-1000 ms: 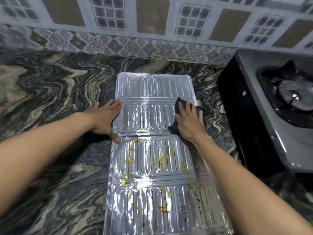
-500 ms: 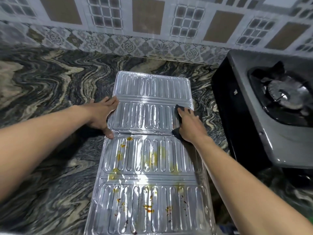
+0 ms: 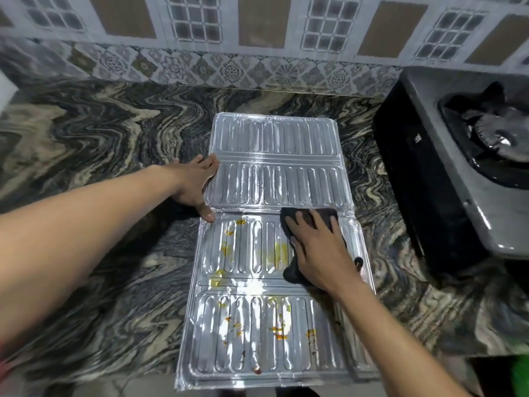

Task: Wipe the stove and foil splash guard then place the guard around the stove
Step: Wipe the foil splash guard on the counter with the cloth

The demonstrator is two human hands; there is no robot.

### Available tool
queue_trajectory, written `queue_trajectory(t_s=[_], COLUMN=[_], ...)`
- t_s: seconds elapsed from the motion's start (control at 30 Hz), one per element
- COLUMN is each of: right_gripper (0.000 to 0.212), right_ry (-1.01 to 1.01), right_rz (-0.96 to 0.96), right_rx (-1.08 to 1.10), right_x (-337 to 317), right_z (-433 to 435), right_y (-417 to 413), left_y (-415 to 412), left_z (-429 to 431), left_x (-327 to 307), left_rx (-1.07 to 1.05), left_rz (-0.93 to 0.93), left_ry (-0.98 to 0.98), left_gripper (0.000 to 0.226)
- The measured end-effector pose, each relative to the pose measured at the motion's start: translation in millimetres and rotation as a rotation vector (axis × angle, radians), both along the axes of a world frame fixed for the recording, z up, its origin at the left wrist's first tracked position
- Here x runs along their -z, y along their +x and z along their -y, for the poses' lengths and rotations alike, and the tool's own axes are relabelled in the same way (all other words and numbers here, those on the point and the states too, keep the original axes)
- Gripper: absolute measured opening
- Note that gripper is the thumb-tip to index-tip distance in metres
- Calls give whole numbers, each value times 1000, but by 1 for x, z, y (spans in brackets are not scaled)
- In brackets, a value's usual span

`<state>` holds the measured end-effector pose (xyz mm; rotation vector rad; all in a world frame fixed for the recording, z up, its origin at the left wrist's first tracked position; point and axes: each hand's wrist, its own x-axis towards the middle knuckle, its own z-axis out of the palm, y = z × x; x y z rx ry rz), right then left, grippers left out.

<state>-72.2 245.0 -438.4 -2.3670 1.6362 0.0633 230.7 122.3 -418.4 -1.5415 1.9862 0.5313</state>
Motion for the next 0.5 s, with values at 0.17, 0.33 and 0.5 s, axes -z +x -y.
queue_trajectory(t_s=[0.17, 0.33, 0.5], right_gripper=[55, 59, 62], right_ry=[-52, -52, -31], right_rz=[12, 35, 61], right_rx=[25, 32, -117], right_x=[28, 27, 26], right_z=[-10, -14, -20], right_y=[3, 44, 110], left_y=[16, 23, 23], left_z=[-7, 2, -1], left_x=[6, 4, 7], left_rx=[36, 90, 106], left_rz=[-82, -59, -60], left_ry=[-39, -39, -70], left_gripper=[143, 138, 133])
